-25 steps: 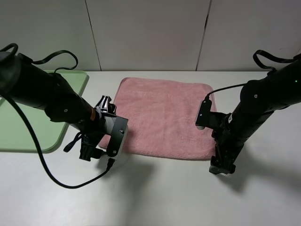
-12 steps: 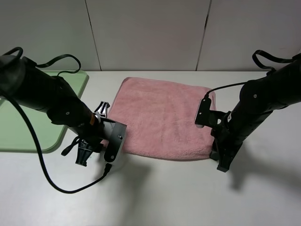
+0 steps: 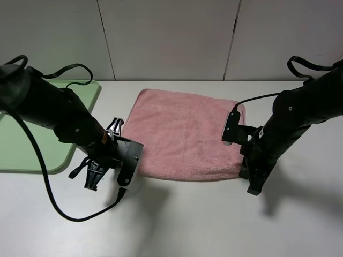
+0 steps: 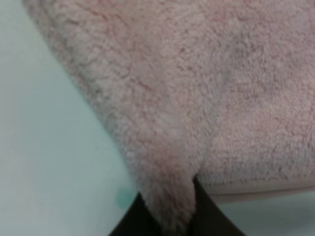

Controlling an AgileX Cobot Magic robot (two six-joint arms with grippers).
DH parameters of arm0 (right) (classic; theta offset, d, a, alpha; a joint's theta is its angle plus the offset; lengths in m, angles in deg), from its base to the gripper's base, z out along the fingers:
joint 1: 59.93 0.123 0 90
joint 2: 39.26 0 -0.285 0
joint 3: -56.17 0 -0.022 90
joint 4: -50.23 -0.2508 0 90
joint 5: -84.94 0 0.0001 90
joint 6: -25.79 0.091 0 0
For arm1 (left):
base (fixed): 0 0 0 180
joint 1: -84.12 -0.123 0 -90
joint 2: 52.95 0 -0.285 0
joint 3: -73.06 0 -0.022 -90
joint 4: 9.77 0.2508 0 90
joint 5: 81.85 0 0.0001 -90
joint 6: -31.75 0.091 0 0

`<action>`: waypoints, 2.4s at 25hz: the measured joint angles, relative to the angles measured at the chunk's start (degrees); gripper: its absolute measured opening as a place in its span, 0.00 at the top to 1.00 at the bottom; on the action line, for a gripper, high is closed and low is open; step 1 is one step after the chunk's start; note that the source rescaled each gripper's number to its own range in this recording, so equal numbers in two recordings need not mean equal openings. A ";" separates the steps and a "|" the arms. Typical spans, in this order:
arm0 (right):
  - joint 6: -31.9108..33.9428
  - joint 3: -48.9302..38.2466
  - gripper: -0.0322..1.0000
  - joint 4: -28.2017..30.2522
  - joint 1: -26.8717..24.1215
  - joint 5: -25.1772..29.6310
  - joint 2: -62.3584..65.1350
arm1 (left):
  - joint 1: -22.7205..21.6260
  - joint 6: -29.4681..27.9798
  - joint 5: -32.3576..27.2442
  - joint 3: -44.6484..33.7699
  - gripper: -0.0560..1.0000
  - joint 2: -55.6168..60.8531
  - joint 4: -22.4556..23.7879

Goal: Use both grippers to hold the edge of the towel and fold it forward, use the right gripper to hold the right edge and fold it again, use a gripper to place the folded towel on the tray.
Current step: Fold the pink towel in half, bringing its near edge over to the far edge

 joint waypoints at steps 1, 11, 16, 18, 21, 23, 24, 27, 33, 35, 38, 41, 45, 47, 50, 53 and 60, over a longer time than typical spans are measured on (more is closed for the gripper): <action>0.00 0.00 0.97 0.00 0.00 0.06 0.00 | 0.00 0.00 -0.05 0.00 0.94 0.00 0.00; 2.07 0.18 0.97 -0.29 0.08 3.90 0.96 | 0.00 0.00 -5.07 0.00 0.95 3.41 -0.10; 3.20 0.40 0.97 -0.87 0.46 8.55 6.89 | 0.25 0.00 -8.59 0.00 0.95 7.64 -0.31; 3.72 0.72 0.97 -0.99 0.46 10.09 9.80 | 0.25 0.00 -10.10 0.00 0.95 9.47 -0.35; 4.36 0.83 0.97 -1.20 0.46 12.08 14.05 | 0.30 0.00 -12.33 0.14 0.95 12.71 -0.30; 4.78 0.83 0.97 -1.52 0.46 13.91 16.67 | 0.36 0.00 -14.17 0.21 0.95 14.83 -0.30; 5.18 0.83 0.97 -1.57 0.46 14.66 17.70 | 0.36 0.00 -14.94 0.21 0.95 16.04 -0.51; 6.39 0.83 0.97 -1.91 0.46 17.07 21.22 | 0.36 0.00 -17.66 0.21 0.95 19.66 -1.10; 8.91 0.83 0.97 -2.08 0.56 21.48 28.17 | 2.93 0.00 -23.19 0.21 0.95 26.74 -0.98; 9.50 0.83 0.97 -2.08 0.64 23.31 30.37 | 5.13 -0.98 -25.23 0.21 0.95 28.55 0.38; 11.17 0.83 0.97 -1.96 0.64 26.09 33.60 | 8.40 -5.90 -27.43 0.21 0.95 30.33 2.80; 12.34 0.83 0.97 -1.96 0.64 28.40 36.87 | 11.16 -10.75 -29.67 0.21 0.95 31.07 4.42; 13.89 0.83 0.97 -2.53 0.64 31.50 41.20 | 14.23 -15.07 -33.10 0.32 0.95 31.20 4.72; 14.68 0.83 0.97 -2.96 0.64 33.11 43.29 | 15.73 -17.76 -34.39 0.43 0.95 31.38 4.83; 15.06 0.83 0.97 -3.39 0.64 35.73 46.33 | 17.88 -21.23 -35.64 0.50 0.95 32.75 5.10; 15.71 0.83 0.97 -3.56 0.64 37.60 48.99 | 20.09 -22.87 -37.29 0.50 0.95 35.24 5.27; 16.25 0.83 0.97 -5.06 0.64 39.18 50.62 | 21.59 -24.68 -40.78 0.61 0.95 38.17 5.16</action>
